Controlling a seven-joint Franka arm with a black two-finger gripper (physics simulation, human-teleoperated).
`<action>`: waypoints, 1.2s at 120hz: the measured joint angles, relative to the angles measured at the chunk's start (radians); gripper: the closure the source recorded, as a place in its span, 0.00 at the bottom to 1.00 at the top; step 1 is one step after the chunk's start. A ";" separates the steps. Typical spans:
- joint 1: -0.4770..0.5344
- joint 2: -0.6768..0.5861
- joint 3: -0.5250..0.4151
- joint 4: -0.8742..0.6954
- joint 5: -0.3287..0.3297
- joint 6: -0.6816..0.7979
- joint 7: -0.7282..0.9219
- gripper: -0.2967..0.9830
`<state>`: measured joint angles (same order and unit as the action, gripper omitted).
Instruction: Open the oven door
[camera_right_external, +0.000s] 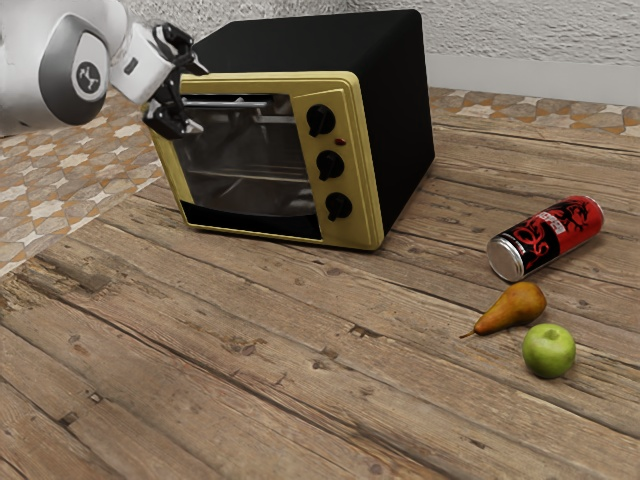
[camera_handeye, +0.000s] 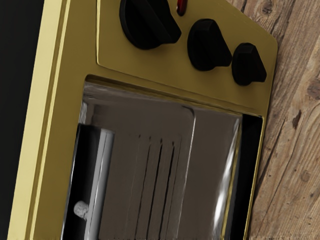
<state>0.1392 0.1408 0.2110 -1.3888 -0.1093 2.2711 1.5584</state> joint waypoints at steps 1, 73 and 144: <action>0.001 0.005 0.000 0.004 -0.001 0.000 0.004 0.23; 0.052 0.258 -0.007 0.247 -0.013 -0.050 0.151 0.23; 0.065 0.311 -0.009 0.298 -0.009 -0.075 0.193 0.22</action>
<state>0.2047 0.4514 0.2016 -1.0912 -0.1187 2.1961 1.7510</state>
